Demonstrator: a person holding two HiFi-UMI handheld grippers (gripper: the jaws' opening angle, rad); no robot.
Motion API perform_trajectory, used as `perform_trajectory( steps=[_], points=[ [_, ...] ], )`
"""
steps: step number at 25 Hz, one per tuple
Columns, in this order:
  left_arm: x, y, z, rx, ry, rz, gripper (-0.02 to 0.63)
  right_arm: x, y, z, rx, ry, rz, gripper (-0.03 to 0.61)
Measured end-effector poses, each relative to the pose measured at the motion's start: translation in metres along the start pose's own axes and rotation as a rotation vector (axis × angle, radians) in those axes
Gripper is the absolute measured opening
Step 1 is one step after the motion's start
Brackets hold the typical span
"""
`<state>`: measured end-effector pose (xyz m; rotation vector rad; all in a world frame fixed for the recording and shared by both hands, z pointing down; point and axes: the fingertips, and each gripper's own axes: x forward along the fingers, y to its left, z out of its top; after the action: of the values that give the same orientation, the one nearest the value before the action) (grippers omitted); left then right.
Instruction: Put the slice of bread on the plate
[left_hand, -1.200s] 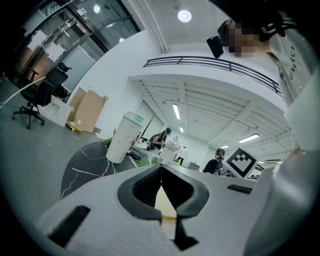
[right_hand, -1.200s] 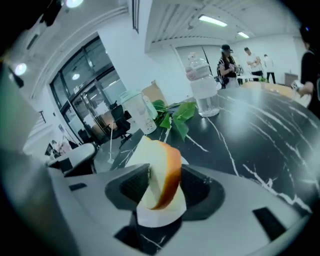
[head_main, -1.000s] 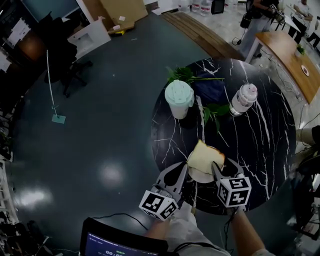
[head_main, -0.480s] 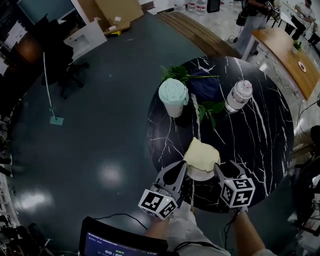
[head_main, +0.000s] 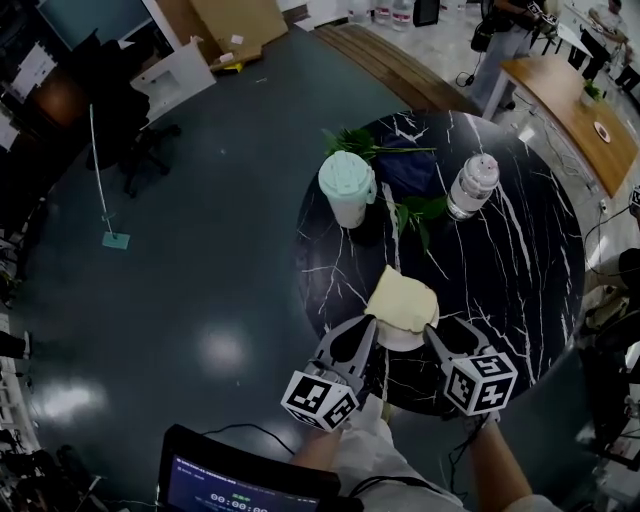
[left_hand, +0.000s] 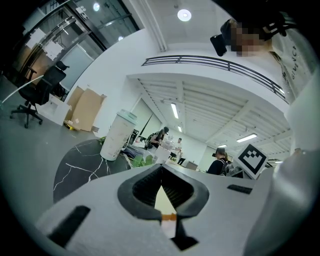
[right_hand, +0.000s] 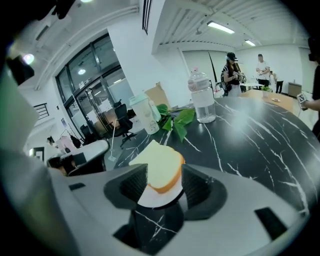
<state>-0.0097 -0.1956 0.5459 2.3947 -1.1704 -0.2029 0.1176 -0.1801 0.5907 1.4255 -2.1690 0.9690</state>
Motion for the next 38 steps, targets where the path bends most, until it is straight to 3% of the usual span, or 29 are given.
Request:
perform_trajectory(
  steps=[18,26,38],
  points=[
    [-0.023,-0.060,0.035,0.050,-0.016,-0.044,0.008,-0.080,0.076,0.018,-0.027,-0.061,0.220,0.184],
    [-0.029,-0.084,0.051,0.086,-0.024,-0.076,0.008,-0.110,0.083,0.022,-0.044,-0.109,0.245,0.050],
    [-0.032,-0.106,0.039,0.118,0.017,-0.103,0.008,-0.125,0.087,0.014,-0.032,-0.145,0.268,0.012]
  ],
)
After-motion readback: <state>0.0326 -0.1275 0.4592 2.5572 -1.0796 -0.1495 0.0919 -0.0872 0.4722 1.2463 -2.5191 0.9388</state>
